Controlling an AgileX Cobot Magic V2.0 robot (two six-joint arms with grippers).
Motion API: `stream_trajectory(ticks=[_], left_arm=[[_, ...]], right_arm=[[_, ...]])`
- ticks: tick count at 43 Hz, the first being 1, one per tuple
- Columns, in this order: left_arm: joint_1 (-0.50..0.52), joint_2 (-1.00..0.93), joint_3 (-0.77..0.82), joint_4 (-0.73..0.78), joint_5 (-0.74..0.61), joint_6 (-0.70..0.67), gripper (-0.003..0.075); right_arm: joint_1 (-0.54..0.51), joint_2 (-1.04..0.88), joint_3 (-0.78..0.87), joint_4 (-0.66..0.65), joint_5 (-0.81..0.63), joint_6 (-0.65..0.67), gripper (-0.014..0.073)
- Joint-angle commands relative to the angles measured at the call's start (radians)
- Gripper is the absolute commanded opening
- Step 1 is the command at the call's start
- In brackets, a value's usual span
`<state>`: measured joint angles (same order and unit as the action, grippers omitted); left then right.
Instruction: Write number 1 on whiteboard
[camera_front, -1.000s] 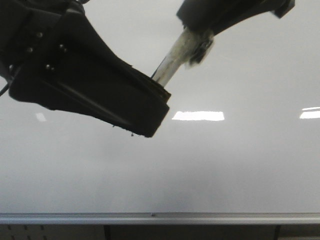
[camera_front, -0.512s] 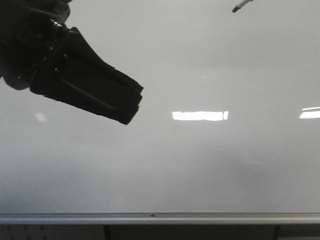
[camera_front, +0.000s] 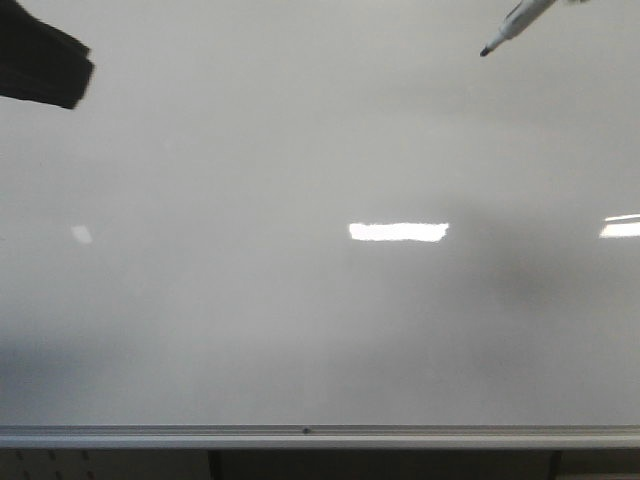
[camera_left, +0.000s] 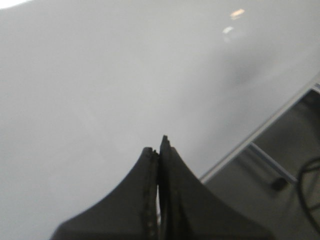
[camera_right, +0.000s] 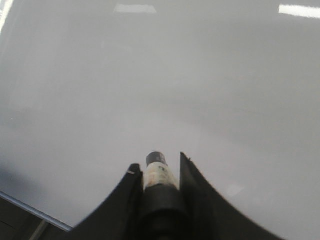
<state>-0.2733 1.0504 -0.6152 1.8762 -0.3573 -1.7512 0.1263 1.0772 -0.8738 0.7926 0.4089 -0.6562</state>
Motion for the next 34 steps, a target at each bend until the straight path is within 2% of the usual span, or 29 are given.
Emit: stream_trajectory(ticks=[1,5,9,22,34], left_arm=[[0.003,-0.095,0.031,-0.031,0.167,-0.013,-0.0020],[0.003,-0.166,0.085,-0.031,0.291,-0.013,-0.0020],[0.003,-0.210,0.111,-0.031,0.336,-0.013,-0.0020],[0.003,-0.220,0.121,-0.031,0.342,-0.013,-0.0020],[0.003,-0.220,0.121,-0.031,0.342,-0.013,-0.0020]], right_arm=[[-0.004,0.029,-0.046,0.025,-0.076,-0.017,-0.0109],[-0.004,0.071,-0.062,0.025,-0.098,-0.017,-0.0109],[0.005,0.107,-0.086,0.025,-0.129,-0.017,-0.0109],[0.018,0.231,-0.186,0.025,-0.135,-0.017,-0.0109],[0.018,0.268,-0.198,0.019,-0.184,-0.019,-0.0109]])
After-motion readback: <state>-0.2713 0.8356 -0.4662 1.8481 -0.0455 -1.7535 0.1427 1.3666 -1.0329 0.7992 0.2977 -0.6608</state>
